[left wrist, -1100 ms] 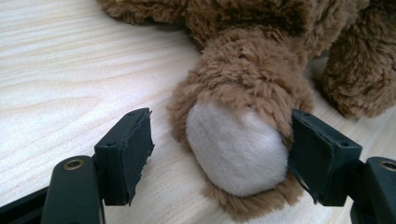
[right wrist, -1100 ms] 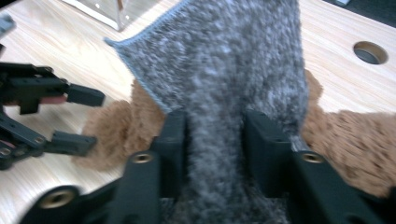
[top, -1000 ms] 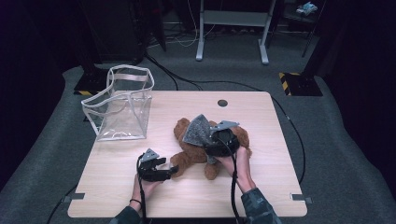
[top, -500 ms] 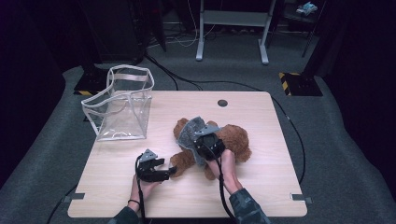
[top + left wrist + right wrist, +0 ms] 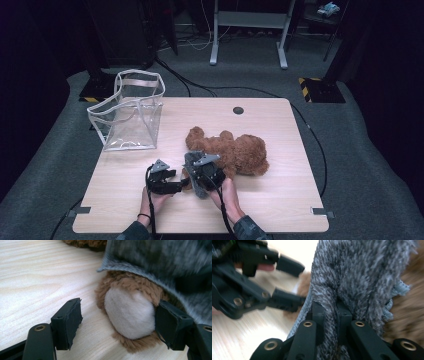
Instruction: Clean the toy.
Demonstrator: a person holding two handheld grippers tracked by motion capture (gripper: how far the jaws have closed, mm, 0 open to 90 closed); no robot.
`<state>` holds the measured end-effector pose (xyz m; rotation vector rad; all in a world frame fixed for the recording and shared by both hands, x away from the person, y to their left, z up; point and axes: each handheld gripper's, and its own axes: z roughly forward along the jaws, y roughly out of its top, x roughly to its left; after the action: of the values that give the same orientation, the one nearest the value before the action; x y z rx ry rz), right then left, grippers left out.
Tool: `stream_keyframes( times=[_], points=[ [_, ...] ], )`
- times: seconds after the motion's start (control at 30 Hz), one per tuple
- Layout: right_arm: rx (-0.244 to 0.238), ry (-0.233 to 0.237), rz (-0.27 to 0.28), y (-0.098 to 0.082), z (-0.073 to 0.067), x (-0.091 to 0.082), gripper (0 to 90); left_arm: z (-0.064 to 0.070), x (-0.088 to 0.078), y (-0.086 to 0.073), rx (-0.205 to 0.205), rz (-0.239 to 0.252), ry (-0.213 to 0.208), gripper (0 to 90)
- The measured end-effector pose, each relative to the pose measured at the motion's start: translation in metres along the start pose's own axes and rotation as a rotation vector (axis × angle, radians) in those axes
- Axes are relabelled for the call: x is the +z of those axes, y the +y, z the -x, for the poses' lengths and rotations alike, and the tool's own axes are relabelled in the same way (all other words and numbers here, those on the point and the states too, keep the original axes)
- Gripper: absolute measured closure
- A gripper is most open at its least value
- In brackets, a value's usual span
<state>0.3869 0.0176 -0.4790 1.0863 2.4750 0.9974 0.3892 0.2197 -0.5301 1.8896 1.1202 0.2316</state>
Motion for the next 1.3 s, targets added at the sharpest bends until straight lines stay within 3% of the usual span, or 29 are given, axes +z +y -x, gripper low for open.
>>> stream_keyframes(
  times=[0.1,0.37,0.43,0.57,0.6,0.63,0.7,0.77,0.8,0.83,0.93,0.97,1.1,1.2,1.3],
  points=[
    [0.03,0.026,-0.01,-0.004,0.002,-0.001,82.0,0.0,0.0,0.0,0.001,0.001,0.005,26.1],
    [0.047,0.057,-0.083,-0.019,0.007,-0.002,81.9,0.0,0.0,0.0,0.008,0.001,0.011,26.2],
    [0.043,0.048,-0.068,-0.016,0.009,-0.01,81.7,0.0,0.0,0.0,0.007,0.0,0.01,26.2],
    [0.027,0.028,0.031,-0.001,0.013,-0.023,81.4,0.0,0.001,0.0,-0.005,0.011,0.012,26.3],
    [0.041,0.025,0.027,0.002,0.01,-0.021,81.4,-0.001,0.0,0.0,0.009,0.002,0.012,26.3],
    [0.024,0.015,0.022,0.003,0.01,-0.018,81.4,0.0,0.0,0.0,-0.003,0.005,0.008,26.2],
    [0.037,0.013,-0.003,0.002,0.009,-0.007,81.5,0.0,-0.001,-0.001,-0.005,0.011,0.012,26.2],
    [0.033,0.006,-0.009,0.0,0.011,-0.001,81.5,0.001,-0.002,-0.002,-0.018,0.037,0.007,26.2],
    [0.059,0.006,-0.016,0.0,0.011,0.0,81.5,0.001,-0.004,-0.002,-0.007,0.038,-0.001,26.5],
    [0.049,0.006,-0.012,0.0,0.012,0.0,81.5,0.003,-0.006,-0.003,0.004,0.059,0.001,27.3],
    [0.05,0.006,-0.027,0.0,0.014,0.002,81.5,0.005,-0.01,-0.005,0.044,0.079,-0.029,37.9],
    [0.054,0.005,-0.032,0.0,0.014,0.002,81.5,0.006,-0.011,-0.006,0.034,0.079,-0.034,40.7],
    [0.051,0.002,-0.008,0.003,0.011,-0.002,81.3,0.006,-0.01,-0.007,0.061,0.075,-0.052,59.0],
    [0.023,-0.002,0.033,0.011,0.006,-0.008,81.3,0.004,-0.008,-0.006,0.039,0.058,-0.065,64.2],
    [0.033,0.003,0.013,0.013,0.003,0.002,81.4,0.005,-0.007,-0.005,0.037,0.052,-0.058,66.1]
  ],
)
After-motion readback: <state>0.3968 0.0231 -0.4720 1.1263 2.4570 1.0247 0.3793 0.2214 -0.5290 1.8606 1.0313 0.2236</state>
